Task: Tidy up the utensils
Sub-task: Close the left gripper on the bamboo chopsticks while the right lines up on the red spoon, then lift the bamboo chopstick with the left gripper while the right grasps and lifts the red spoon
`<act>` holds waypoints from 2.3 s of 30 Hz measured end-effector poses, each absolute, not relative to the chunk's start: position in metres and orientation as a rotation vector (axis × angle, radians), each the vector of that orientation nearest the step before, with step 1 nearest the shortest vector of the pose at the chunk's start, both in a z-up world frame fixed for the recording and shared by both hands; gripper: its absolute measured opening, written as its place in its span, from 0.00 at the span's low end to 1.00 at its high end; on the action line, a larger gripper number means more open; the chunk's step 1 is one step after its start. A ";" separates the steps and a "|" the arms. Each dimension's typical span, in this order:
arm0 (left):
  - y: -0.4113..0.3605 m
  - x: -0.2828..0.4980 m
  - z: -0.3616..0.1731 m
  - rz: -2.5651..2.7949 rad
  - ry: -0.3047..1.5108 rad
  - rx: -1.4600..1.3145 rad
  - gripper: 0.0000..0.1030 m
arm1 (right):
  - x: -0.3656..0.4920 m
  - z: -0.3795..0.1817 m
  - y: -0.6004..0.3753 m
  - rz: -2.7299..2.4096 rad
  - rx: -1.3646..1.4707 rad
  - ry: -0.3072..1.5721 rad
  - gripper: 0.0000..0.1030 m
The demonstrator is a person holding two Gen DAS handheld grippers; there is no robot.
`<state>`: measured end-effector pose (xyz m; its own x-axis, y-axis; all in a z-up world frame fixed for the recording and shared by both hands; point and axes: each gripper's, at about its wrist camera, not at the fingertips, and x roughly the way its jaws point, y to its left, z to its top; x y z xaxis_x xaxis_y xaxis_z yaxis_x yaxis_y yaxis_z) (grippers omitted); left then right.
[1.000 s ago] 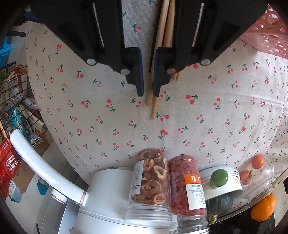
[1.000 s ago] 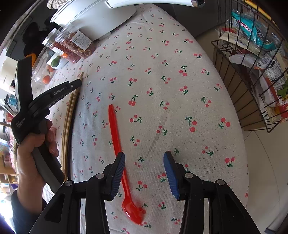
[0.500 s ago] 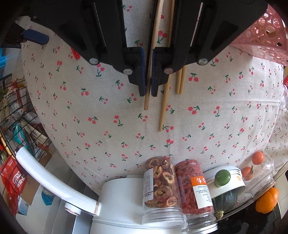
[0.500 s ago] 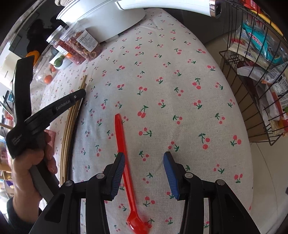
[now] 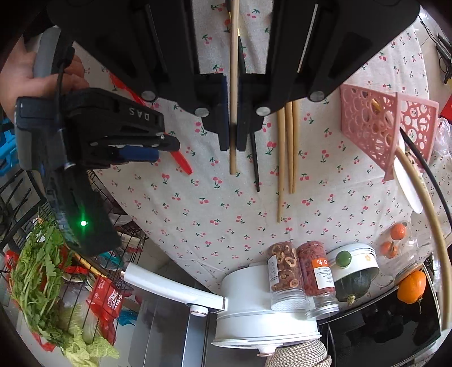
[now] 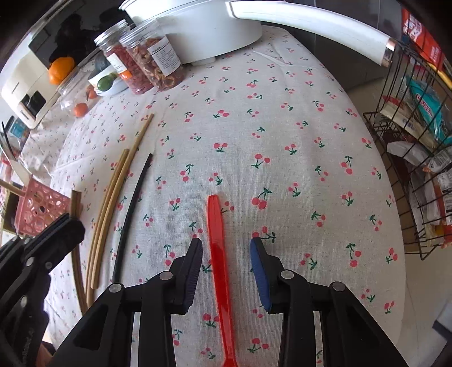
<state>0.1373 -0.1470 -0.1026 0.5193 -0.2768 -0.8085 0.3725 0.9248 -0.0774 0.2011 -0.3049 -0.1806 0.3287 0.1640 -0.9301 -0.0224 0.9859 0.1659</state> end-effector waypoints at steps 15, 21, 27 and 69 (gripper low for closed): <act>-0.062 0.067 -0.040 -0.435 0.793 0.060 0.05 | 0.154 -0.137 -0.303 0.130 0.158 1.106 0.10; -0.027 0.052 -0.015 -0.461 0.687 -0.042 0.05 | 0.118 -0.088 -0.294 0.150 0.179 0.925 0.10; 0.009 0.049 0.024 -0.421 0.505 -0.145 0.05 | 0.101 -0.056 -0.276 0.154 0.175 0.781 0.10; 0.104 0.113 -0.028 -0.063 0.756 -0.279 0.86 | 0.105 0.005 -0.143 0.239 0.213 0.355 0.10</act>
<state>0.1130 0.1038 -0.0282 0.7273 -0.1566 -0.6682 -0.0430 0.9613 -0.2721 0.1049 -0.1432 0.0046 0.9102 0.2669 -0.3167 -0.1928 0.9498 0.2464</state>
